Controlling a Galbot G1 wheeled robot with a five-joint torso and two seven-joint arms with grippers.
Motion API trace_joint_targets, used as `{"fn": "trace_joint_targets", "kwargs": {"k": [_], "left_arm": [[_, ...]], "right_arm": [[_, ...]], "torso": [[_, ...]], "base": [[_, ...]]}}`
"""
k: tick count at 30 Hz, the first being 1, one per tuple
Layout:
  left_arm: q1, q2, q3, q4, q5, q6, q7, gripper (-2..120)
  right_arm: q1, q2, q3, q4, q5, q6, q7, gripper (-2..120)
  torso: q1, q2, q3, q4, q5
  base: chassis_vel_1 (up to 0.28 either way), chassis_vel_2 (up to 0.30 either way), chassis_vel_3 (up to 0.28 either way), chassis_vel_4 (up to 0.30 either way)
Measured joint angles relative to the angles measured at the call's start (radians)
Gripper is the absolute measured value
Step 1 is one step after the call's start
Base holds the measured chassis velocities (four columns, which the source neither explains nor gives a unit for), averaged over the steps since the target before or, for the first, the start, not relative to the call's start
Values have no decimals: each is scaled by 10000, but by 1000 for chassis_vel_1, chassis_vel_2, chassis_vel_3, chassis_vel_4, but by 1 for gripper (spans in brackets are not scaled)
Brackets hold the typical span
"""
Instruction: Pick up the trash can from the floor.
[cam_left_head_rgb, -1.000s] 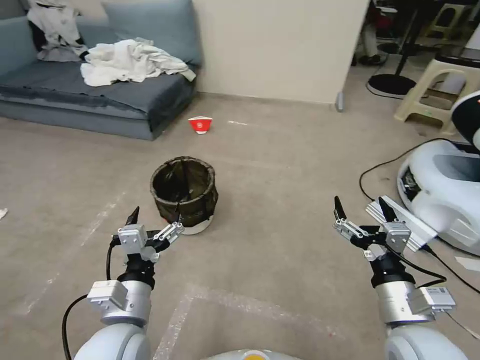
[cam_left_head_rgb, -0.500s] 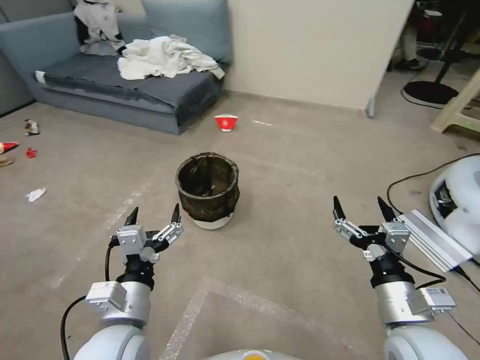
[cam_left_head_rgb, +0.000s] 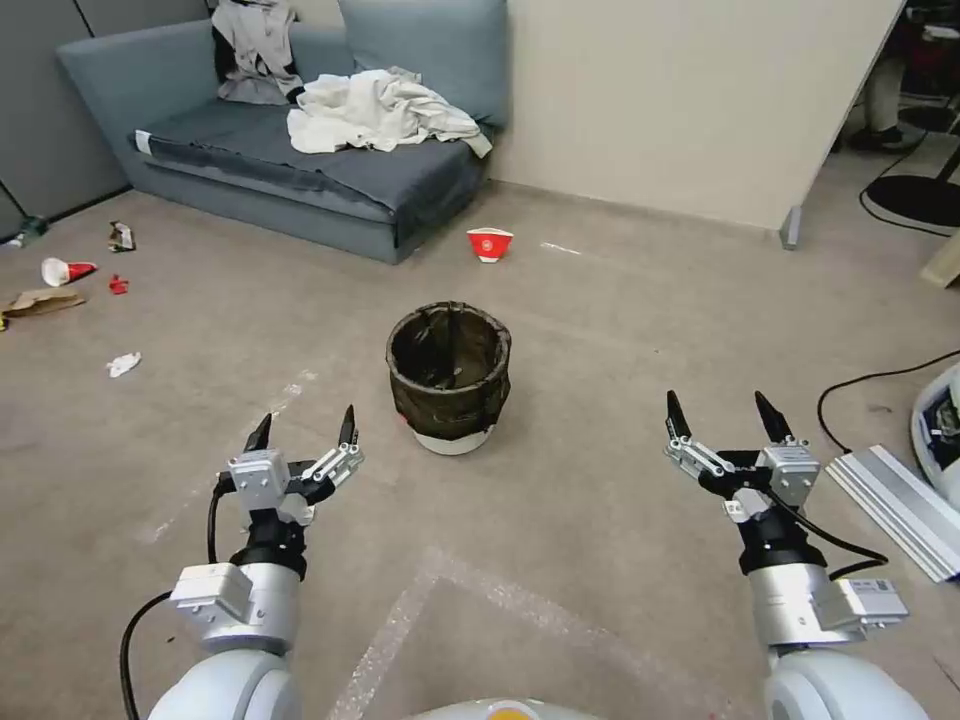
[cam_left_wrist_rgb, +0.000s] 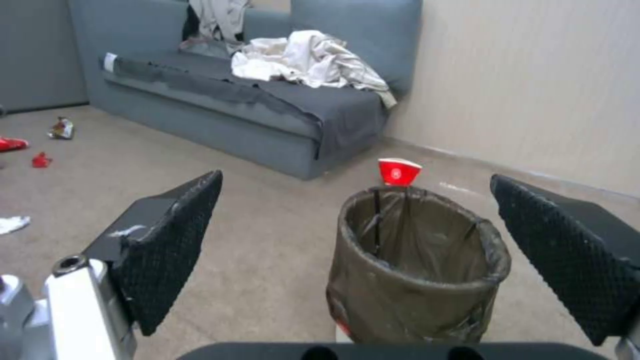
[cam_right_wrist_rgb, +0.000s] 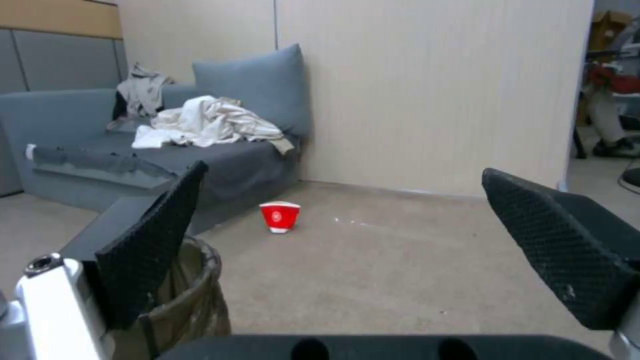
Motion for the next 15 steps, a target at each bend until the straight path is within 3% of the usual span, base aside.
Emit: {"fn": "trace_joint_targets", "kwargs": {"k": [15], "left_arm": [[-55,36,0,87,-1,0,13,100]], "right_arm": [[3,49,-17,-117,-2,128,-374,100]], "torso": [[0,1,-1,2,0]], "base": [[-14,14,15,-14]]}}
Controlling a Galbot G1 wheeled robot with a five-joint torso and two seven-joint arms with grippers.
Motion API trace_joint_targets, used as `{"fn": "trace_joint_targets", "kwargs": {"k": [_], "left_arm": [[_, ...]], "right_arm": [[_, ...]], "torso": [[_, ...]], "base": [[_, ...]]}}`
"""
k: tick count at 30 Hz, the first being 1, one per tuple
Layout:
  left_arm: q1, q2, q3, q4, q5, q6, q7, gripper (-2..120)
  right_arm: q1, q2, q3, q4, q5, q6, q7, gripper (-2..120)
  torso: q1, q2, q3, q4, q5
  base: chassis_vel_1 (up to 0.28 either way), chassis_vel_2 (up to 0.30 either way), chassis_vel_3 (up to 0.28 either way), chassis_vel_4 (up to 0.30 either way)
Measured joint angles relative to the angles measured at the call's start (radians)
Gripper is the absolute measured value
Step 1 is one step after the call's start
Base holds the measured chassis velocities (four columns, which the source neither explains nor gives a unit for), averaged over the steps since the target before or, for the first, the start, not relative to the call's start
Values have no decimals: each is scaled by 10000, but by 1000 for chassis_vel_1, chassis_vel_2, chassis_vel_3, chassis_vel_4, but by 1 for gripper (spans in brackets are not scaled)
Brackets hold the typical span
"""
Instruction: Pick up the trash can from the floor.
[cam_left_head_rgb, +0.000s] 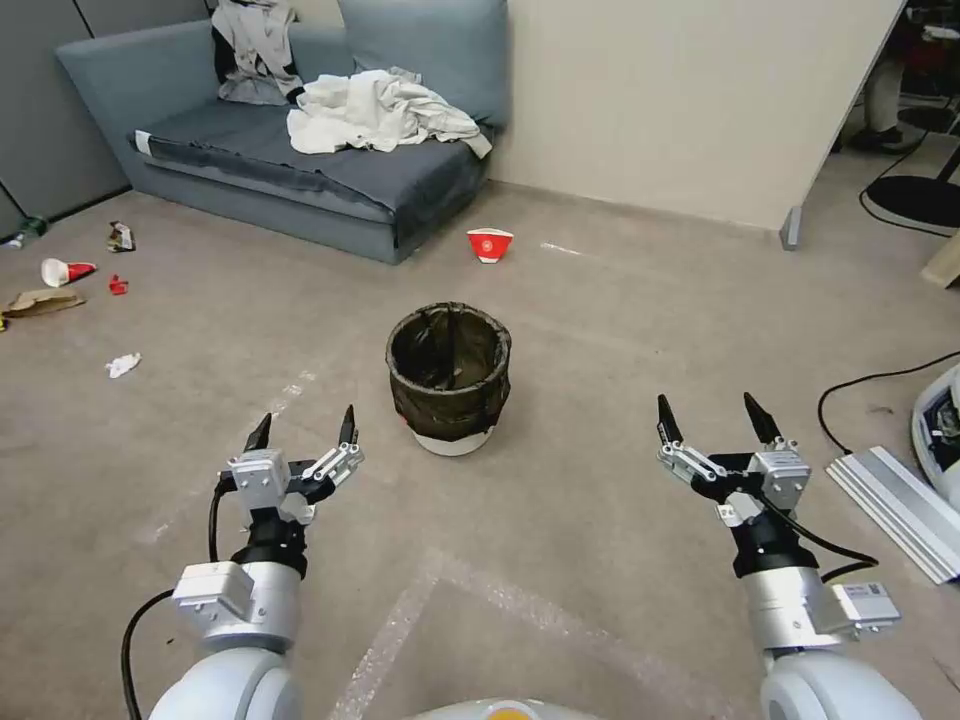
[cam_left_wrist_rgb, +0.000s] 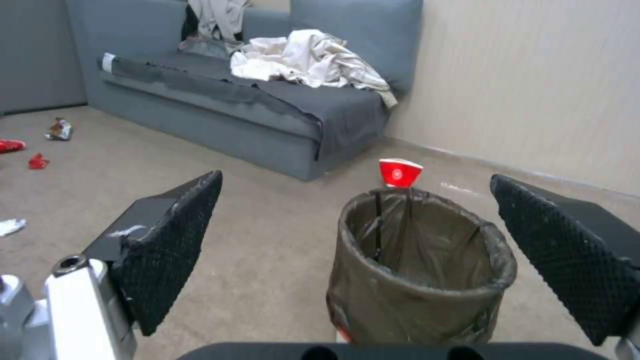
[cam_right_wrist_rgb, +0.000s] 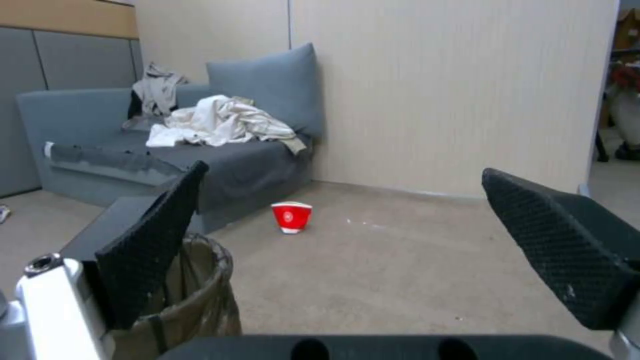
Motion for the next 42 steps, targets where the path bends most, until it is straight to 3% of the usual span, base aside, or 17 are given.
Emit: {"fn": "trace_joint_targets", "kwargs": {"k": [31,35,42], "left_arm": [[-318,52,16,372,-99,90,-18,100],[-564,259,114,489,-362,561,-396,100],[-1692,1269,252,1035,-2123,2733,-1379,100]], "right_arm": [[232,-45,-2,-285,-27,191,-252,100],[239,-61,-23,-324,-27,282,-343,100],[245,-84,-62,-319,-26,272,-427,100]], "torso": [[2,-1,2,0,0],[1,-1,0,-1,0],[1,0,1,-3,-2]], "base": [[-157,155,153,-153],[-7,10,7,-19],[0,0,0,0]]}}
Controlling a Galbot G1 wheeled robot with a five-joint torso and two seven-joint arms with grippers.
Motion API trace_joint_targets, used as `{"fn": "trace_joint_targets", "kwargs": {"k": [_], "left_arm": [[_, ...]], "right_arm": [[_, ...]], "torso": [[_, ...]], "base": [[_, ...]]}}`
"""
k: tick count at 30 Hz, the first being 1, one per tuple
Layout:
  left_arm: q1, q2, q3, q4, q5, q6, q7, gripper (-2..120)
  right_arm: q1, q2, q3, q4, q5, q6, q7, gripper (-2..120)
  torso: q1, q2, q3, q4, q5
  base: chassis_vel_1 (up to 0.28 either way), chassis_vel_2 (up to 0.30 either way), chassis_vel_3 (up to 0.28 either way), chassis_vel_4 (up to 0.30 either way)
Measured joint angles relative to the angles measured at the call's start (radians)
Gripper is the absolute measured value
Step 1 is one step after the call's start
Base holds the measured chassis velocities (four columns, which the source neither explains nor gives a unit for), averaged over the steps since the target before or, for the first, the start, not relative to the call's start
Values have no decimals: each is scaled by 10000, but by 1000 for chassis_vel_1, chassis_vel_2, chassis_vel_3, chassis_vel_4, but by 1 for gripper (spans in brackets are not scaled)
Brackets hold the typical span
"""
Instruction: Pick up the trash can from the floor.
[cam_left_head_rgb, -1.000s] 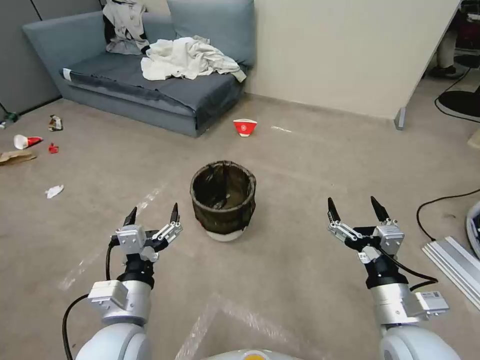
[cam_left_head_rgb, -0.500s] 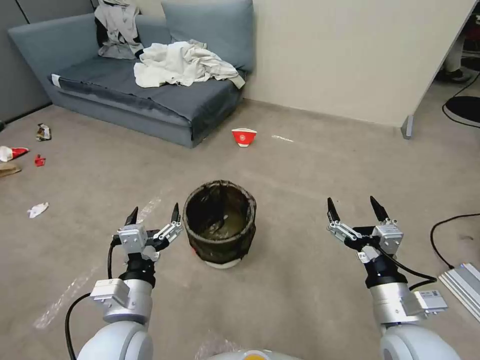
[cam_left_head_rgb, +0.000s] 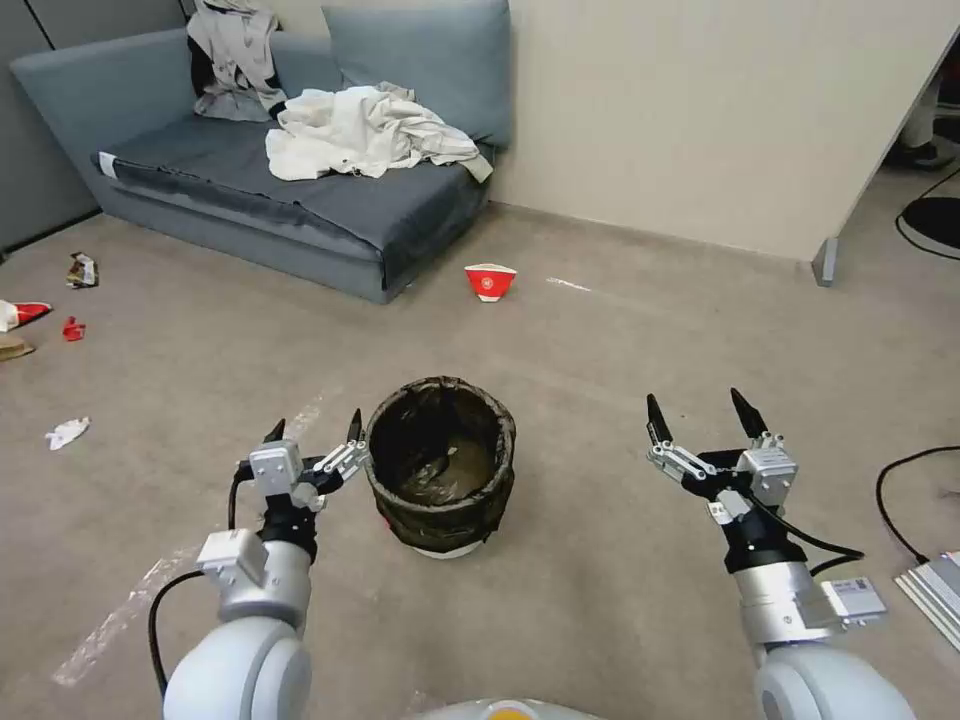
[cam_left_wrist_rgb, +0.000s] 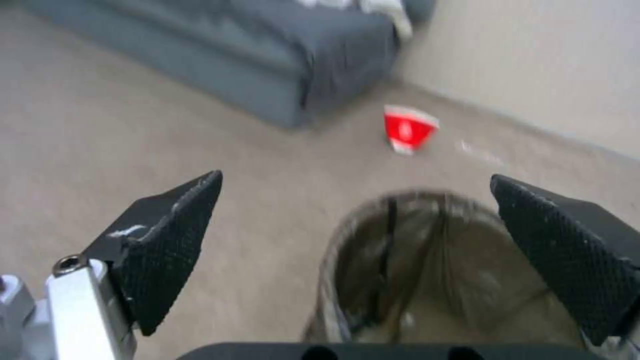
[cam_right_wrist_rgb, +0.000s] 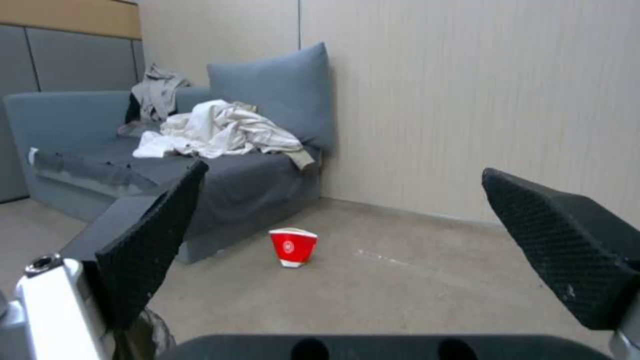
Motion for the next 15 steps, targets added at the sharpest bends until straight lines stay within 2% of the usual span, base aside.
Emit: {"fn": "trace_joint_targets", "kwargs": {"k": [2,3,6,15], "left_arm": [[-482,409,76,291,-849,863,-362,100],[-482,409,76,291,-849,863,-362,100],[-1149,902,227,1072,-1507,1519,-684,100],[-2090,1411,461,2243,-2175,2096,-1003,100]], "right_arm": [[-11,6,15,33,-1,-23,-4,100],[-11,6,15,33,-1,-23,-4,100],[-14,53,49,85,-21,-96,-5,100],[-8,192,85,66,-139,-195,-5,100]], "torso": [[0,0,0,1,0],[0,0,0,1,0],[0,0,0,1,-1],[0,0,1,2,-1]], "base": [[0,0,0,0],[0,0,0,0],[0,0,0,0],[0,0,0,0]]}}
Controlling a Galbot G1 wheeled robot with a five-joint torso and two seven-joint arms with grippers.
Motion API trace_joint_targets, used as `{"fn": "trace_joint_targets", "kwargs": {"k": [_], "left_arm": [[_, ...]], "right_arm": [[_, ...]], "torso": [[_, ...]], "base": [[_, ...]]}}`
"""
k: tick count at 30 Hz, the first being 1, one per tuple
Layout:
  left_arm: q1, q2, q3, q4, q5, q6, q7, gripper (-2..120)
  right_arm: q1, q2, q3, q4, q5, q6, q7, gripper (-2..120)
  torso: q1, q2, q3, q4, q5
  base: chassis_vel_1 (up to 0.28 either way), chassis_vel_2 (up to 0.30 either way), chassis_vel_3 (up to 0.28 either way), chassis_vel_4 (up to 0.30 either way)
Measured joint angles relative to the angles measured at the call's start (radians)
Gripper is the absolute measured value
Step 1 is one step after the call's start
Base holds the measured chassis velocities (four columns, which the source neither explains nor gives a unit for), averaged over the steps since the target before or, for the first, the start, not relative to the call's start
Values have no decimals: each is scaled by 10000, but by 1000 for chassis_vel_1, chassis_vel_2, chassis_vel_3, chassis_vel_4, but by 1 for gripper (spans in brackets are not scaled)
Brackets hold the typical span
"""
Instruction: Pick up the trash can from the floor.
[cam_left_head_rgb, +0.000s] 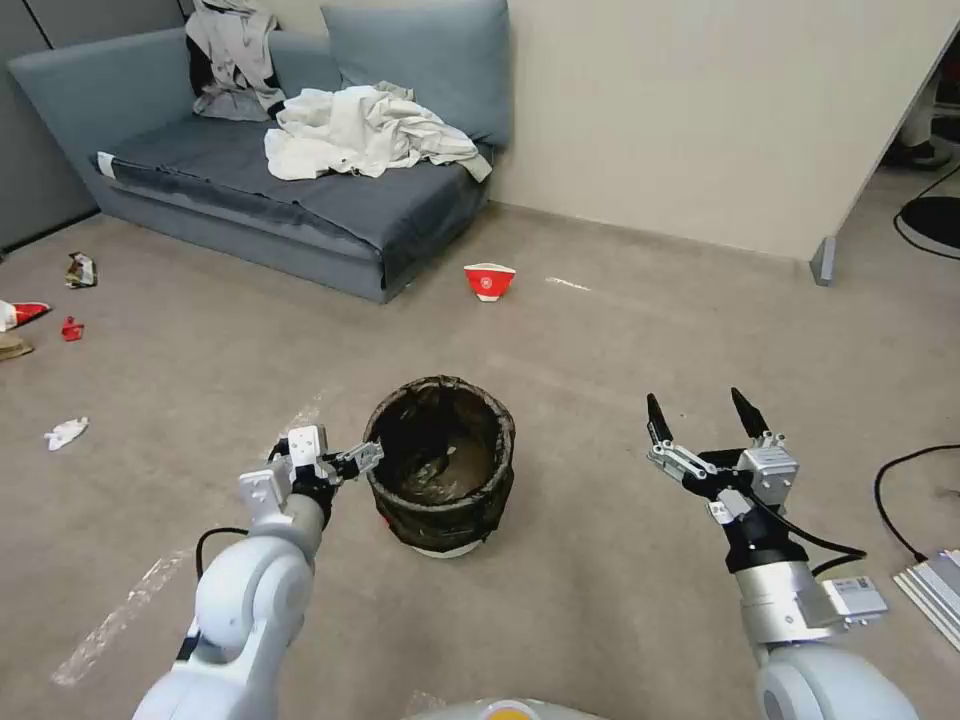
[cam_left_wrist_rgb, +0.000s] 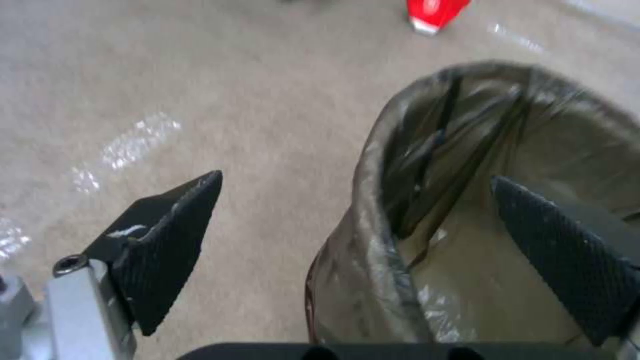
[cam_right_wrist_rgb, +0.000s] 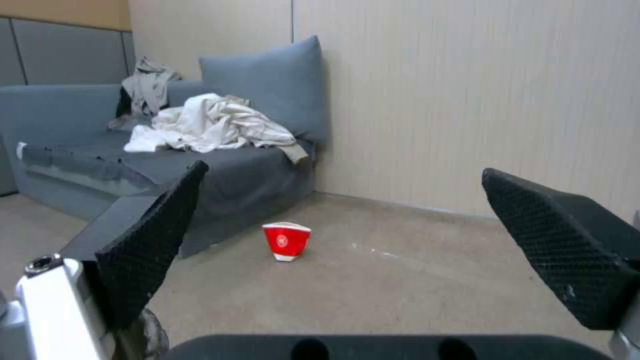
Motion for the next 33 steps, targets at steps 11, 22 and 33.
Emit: {"fn": "trace_joint_targets", "kwargs": {"k": [11,22,33], "left_arm": [[-1007,406,633,1451,-594,396,-190,99],[-1252,254,727,1814,-729,944,-452,89],[-1260,165,675,1847,-1107,1074,-605,50]], "right_arm": [[5,191,64,-157,-155,-32,13,100],[108,143,132,-308,-127,-25,76,100],[105,94,128,-350,-108,29,83,100]], "torso": [[0,0,0,1,2],[0,0,0,0,2],[-1,0,0,0,2]], "base": [[0,0,0,0],[0,0,0,0],[0,0,0,0]]}}
